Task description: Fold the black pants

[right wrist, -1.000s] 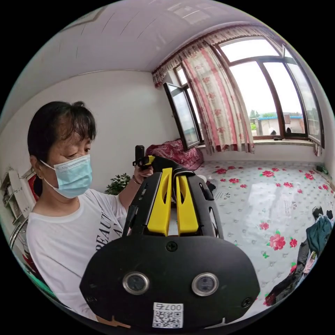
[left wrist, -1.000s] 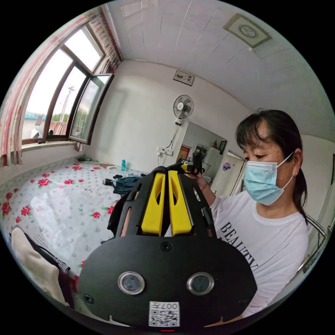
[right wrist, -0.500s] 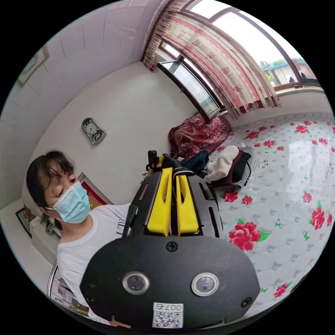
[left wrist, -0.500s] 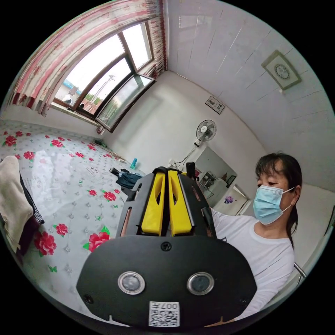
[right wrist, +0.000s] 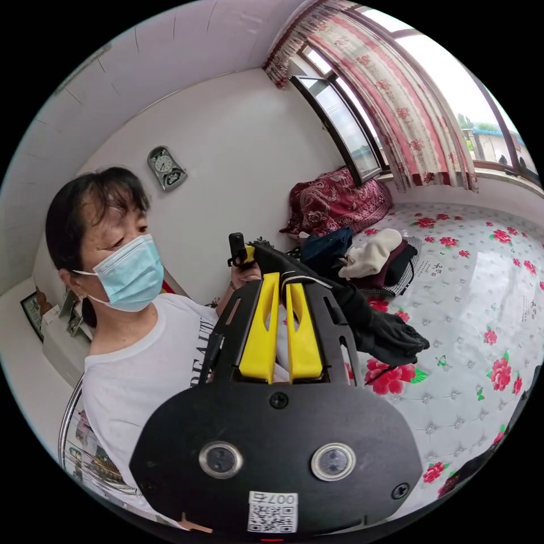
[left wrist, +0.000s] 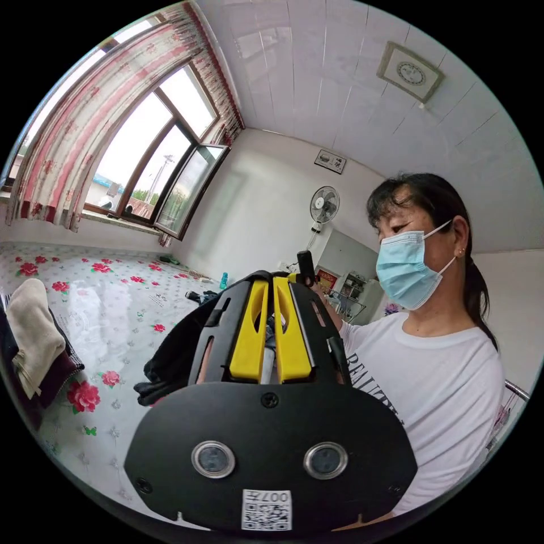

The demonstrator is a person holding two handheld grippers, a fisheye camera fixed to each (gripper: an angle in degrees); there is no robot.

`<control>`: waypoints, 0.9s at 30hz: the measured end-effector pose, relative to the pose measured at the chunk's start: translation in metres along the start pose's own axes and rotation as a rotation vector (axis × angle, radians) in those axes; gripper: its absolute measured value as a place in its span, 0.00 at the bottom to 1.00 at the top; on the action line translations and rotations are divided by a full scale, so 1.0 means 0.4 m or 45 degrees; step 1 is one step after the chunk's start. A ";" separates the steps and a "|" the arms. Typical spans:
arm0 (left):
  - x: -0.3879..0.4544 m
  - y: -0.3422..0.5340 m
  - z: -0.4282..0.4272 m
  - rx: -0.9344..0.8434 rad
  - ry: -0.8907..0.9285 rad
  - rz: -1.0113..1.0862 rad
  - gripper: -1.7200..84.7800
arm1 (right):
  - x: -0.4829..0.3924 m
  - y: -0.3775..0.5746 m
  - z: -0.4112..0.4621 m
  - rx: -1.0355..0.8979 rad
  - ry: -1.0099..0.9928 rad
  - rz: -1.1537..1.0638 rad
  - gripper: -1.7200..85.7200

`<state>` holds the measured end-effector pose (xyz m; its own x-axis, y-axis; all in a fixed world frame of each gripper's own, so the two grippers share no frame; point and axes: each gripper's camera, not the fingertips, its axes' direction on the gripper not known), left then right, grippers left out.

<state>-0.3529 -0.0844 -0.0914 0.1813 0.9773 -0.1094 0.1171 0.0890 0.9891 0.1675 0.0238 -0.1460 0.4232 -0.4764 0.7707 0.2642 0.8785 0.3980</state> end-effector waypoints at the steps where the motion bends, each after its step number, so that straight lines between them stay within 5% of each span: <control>1: 0.001 -0.007 -0.003 0.005 -0.001 -0.004 0.01 | 0.006 -0.023 -0.004 -0.001 -0.011 -0.010 0.02; 7: -0.130 -0.046 0.005 -0.004 -0.087 -0.124 0.01 | 0.180 -0.152 0.021 -0.096 0.003 0.073 0.02; 18: -0.877 0.222 0.103 -0.209 -0.287 -0.919 0.01 | 0.911 -0.221 0.231 -0.236 0.024 0.658 0.02; 27: -1.067 0.347 0.132 -0.231 -0.170 -1.013 0.01 | 1.141 -0.259 0.235 -0.223 -0.017 0.708 0.02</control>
<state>-0.3623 -0.4992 0.0872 0.2266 0.5791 -0.7831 0.1022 0.7855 0.6104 0.2517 -0.2816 0.2114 0.5288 0.0562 0.8469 0.1450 0.9772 -0.1553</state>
